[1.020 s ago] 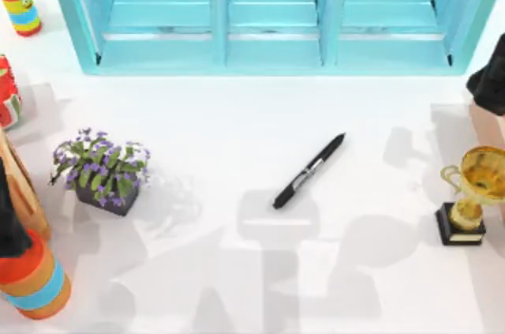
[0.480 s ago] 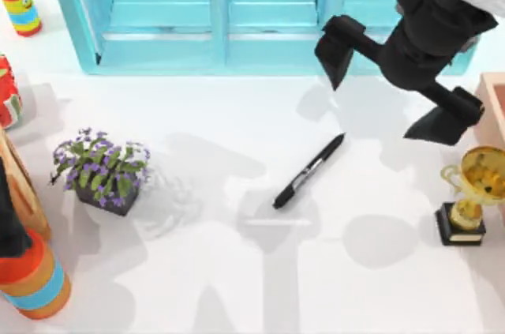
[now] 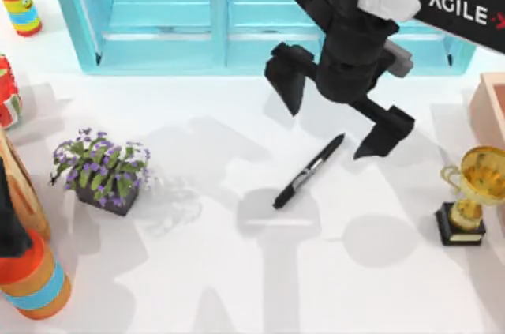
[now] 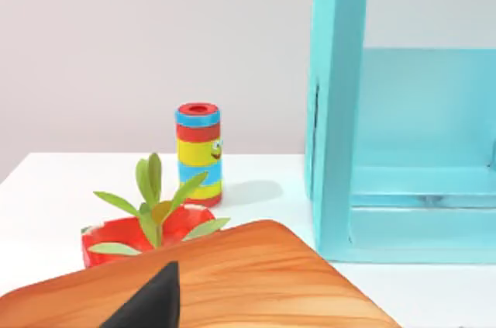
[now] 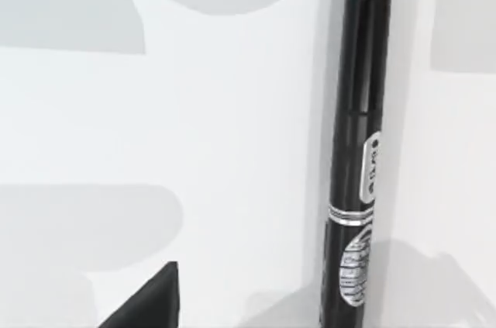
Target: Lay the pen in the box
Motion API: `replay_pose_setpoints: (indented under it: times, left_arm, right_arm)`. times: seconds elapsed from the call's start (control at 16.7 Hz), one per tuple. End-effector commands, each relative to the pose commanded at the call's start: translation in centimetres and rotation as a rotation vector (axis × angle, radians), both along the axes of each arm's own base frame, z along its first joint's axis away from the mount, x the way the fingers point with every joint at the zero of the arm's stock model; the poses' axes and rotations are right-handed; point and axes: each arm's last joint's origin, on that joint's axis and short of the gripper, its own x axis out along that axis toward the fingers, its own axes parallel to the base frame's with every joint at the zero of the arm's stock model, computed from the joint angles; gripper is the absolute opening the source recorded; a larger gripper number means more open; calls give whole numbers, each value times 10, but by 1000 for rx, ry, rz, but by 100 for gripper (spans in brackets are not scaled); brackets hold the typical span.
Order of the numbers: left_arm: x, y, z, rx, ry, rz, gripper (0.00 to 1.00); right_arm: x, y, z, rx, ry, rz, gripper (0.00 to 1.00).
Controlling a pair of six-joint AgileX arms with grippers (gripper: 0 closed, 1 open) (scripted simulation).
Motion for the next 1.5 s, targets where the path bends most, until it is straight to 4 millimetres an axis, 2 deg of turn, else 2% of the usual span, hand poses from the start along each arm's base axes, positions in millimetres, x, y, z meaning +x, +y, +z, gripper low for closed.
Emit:
replay_pose_setpoints:
  times: [0.3,0.42,0.54,0.84,0.96,1.14,1.5]
  left_arm:
    - [0,0,0,0,0,0,100]
    - [0,0,0,0,0,0,100]
    - [0,0,0,0,0,0,100]
    - [0,0,0,0,0,0,100]
    - [0,0,0,0,0,0,100]
    - [0,0,0,0,0,0,100]
    - [0,0,0,0,0,0,100]
  right_arm:
    - [1,-2,0,1,0,-5,100]
    - [2,-1,-7,-1,3,-2,100]
    - [4,2,-25,-2,4,0,100]
    - [7,7,-88,3,-4,-1,100]
    - [6,7,-100,0,1,-1,100]
    - [6,7,-100,0,1,-1,100]
    - [6,7,-100,0,1,-1,55]
